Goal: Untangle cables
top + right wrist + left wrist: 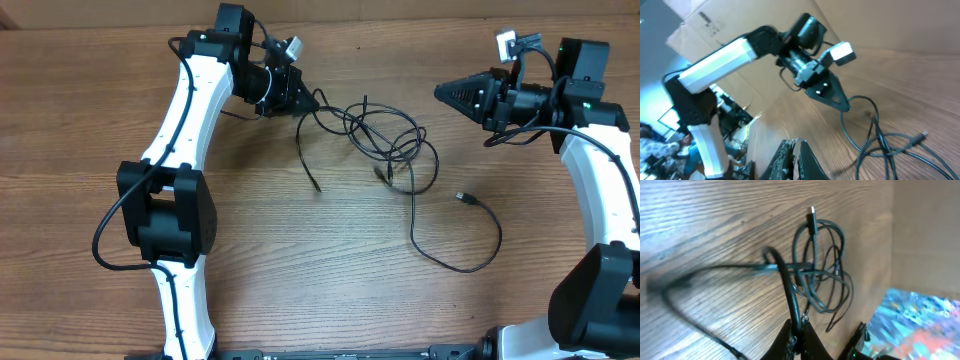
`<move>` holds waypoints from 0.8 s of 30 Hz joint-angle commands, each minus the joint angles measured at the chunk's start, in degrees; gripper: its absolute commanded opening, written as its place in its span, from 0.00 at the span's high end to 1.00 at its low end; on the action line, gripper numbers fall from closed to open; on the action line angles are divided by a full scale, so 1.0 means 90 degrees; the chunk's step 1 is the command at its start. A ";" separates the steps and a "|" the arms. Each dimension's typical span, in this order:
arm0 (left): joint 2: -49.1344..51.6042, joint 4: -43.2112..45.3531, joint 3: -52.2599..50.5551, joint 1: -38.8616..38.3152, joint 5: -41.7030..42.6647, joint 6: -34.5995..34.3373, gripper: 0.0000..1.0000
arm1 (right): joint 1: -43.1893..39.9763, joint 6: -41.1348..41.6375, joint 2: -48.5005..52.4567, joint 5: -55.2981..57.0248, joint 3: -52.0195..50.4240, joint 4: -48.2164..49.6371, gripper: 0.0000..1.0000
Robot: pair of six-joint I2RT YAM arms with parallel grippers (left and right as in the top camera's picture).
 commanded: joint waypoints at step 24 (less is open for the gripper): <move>-0.0243 -0.0585 0.0102 -0.0216 0.2470 0.2863 0.96 | 0.2829 -0.0393 0.0525 0.6710 0.0117 -0.0083 0.39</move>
